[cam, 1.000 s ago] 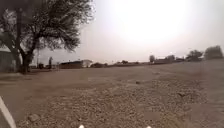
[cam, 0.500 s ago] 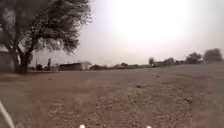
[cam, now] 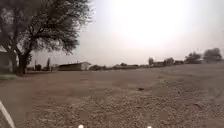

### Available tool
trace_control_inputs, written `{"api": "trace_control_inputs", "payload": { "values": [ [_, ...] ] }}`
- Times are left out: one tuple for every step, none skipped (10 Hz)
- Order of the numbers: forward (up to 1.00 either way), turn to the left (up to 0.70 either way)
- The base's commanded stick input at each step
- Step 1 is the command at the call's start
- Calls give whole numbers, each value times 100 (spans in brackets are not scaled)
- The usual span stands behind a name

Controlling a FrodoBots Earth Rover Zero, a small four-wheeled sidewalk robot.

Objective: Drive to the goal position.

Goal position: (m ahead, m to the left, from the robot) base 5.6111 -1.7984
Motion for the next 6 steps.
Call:
{"api": "trace_control_inputs", "payload": {
  "values": [
    [50,0],
    [50,0],
    [50,0],
    [50,0],
    [50,0],
    [50,0]
  ]
}}
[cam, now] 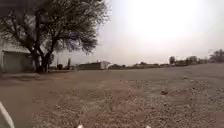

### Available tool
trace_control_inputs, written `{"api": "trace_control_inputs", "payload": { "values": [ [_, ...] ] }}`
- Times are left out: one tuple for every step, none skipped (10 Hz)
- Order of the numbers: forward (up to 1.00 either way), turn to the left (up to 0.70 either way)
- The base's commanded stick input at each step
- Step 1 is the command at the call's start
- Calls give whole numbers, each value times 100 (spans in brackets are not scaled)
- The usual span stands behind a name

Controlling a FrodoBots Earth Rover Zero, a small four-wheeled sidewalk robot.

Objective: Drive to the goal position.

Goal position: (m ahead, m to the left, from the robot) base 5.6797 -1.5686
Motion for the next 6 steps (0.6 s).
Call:
{"api": "trace_control_inputs", "payload": {
  "values": [
    [50,0],
    [50,0],
    [50,0],
    [50,0],
    [50,0],
    [50,0]
  ]
}}
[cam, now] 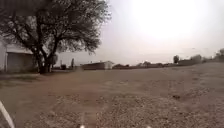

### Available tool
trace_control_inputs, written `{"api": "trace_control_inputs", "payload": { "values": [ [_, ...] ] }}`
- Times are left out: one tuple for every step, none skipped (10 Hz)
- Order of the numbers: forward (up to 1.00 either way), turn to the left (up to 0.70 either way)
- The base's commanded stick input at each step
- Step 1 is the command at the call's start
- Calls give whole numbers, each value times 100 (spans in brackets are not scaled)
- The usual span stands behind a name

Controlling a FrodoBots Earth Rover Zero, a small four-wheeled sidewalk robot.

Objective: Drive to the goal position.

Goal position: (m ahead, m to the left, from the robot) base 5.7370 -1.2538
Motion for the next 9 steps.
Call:
{"api": "trace_control_inputs", "payload": {
  "values": [
    [50,0],
    [50,0],
    [50,0],
    [50,0],
    [50,0],
    [50,0],
    [50,0],
    [50,0],
    [50,0]
  ]
}}
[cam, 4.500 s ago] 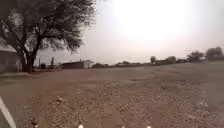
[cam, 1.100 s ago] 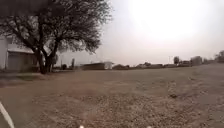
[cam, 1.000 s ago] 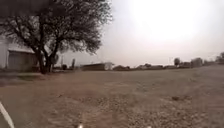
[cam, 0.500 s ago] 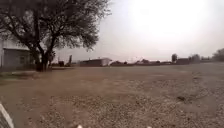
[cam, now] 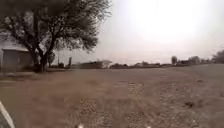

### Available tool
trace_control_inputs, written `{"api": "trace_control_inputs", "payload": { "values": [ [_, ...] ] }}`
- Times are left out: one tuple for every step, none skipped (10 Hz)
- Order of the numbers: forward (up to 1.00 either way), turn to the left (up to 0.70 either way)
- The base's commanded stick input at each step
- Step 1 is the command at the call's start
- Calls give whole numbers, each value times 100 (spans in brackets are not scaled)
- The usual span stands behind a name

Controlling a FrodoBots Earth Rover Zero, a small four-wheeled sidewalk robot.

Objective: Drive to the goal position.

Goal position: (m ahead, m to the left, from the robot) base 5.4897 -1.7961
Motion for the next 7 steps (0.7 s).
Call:
{"api": "trace_control_inputs", "payload": {
  "values": [
    [50,0],
    [50,0],
    [50,50],
    [50,50],
    [50,50],
    [50,50],
    [50,0]
  ]
}}
